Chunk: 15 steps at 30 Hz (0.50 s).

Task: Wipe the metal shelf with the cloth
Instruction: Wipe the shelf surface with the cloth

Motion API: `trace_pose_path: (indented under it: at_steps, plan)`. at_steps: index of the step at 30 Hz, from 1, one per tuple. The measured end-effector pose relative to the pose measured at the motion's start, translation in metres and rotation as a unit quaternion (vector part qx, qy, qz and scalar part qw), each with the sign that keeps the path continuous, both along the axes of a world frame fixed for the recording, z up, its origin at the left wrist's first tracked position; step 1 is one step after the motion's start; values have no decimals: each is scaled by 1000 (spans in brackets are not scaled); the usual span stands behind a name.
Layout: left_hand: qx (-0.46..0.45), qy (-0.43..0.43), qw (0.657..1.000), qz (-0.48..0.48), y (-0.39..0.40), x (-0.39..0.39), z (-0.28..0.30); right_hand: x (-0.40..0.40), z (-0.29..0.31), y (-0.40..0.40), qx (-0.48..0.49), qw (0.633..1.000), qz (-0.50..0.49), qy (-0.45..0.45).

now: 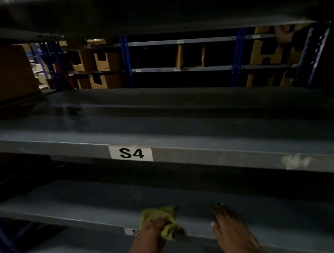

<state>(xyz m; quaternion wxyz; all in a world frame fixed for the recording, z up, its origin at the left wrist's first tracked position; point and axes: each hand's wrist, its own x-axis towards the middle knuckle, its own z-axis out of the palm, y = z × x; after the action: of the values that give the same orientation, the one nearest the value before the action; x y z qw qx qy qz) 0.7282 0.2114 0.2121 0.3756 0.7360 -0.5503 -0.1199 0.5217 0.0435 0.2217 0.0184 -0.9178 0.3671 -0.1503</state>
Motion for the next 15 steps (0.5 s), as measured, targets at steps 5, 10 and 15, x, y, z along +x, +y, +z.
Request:
trace_pose_path:
  at_steps: [5,10,15]
  plan:
    - [10,-73,995,65,9,37,19,-1,-13,-10,2,1000,22,18]
    - [136,-185,970,76,-36,-13,8,1,-20,-13,21,999,18,46]
    - [128,-205,970,-31,-70,-87,7,-6,-17,-17,108,993,45,-6]
